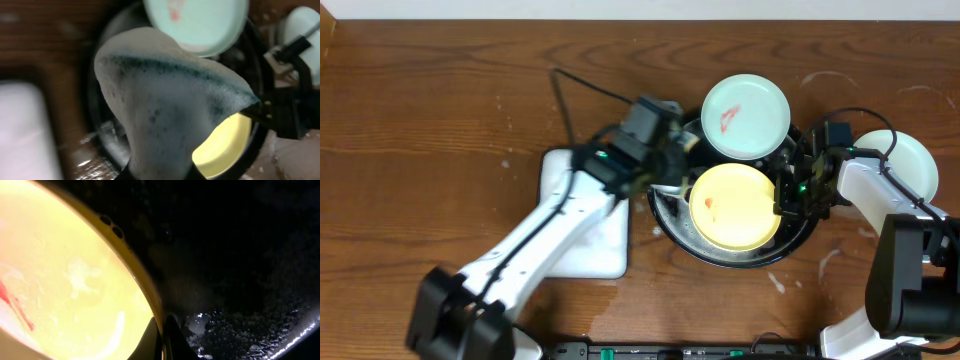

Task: Clean dirty plates on tray and stack at the side
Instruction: 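Carry the sponge with the left gripper onto the yellow plate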

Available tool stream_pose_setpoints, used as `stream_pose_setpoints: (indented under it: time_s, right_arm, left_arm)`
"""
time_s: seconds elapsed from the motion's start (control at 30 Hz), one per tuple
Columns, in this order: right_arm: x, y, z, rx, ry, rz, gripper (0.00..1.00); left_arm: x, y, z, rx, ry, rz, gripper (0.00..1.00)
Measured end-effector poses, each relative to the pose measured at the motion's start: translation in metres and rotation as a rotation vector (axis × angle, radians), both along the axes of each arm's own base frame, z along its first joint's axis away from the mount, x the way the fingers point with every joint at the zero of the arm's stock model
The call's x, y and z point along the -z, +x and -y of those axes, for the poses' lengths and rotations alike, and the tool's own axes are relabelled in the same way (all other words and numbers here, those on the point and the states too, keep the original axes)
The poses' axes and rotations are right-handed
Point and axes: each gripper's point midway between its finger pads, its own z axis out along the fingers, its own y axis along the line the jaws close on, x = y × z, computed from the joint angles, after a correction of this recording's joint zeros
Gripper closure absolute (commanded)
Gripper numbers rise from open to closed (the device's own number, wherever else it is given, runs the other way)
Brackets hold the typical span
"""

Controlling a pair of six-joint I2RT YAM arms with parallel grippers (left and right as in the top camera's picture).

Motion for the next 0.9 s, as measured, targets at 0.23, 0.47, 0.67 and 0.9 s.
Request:
stream_pose_setpoints:
  time_s: [0.23, 0.47, 0.67, 0.9]
  right_arm:
    - [0.0, 0.012, -0.008, -0.036, -0.017, 0.055, 0.99]
    - [-0.001, 0.019, -0.028, -0.083, -0.041, 0.097, 0.99]
    - [-0.001, 0.021, -0.035, -0.092, -0.065, 0.108, 0.99]
    - [-0.002, 0.019, -0.047, -0.106, -0.043, 0.106, 0.99]
  left_arm:
    - [0.082, -0.007, 0.052, 0.057, -0.007, -0.142, 0.92]
    - [0.124, -0.026, 0.084, 0.094, -0.079, -0.277, 0.93]
    - [0.138, -0.033, 0.08, 0.082, -0.043, -0.341, 0.93]
    - [0.144, -0.03, 0.031, -0.047, 0.252, -0.322, 0.93]
